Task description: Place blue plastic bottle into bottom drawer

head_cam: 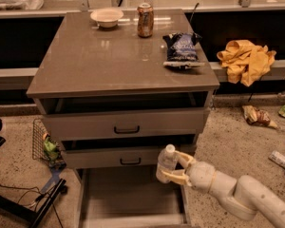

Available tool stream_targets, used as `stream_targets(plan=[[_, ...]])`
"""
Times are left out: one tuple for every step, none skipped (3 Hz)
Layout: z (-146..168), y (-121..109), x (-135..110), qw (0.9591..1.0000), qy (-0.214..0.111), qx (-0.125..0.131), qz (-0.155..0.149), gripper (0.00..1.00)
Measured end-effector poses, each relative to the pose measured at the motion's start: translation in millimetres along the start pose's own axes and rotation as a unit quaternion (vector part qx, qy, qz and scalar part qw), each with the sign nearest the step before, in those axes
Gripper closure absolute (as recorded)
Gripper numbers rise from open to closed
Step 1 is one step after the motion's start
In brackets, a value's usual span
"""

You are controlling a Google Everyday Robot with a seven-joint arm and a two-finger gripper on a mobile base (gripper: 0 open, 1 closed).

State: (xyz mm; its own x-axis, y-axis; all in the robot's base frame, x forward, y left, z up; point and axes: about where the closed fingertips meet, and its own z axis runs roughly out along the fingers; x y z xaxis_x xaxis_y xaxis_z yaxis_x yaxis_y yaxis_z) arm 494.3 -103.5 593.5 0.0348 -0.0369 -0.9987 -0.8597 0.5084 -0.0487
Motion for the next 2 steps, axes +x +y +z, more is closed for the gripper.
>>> stream_targets(plan=[[8.8,20.8,73.3,0.9986,-0.035,-0.027,0.029,1.0],[30.3,49.2,149.1,0.9945,-0.03,-0.058,0.081,1.0]])
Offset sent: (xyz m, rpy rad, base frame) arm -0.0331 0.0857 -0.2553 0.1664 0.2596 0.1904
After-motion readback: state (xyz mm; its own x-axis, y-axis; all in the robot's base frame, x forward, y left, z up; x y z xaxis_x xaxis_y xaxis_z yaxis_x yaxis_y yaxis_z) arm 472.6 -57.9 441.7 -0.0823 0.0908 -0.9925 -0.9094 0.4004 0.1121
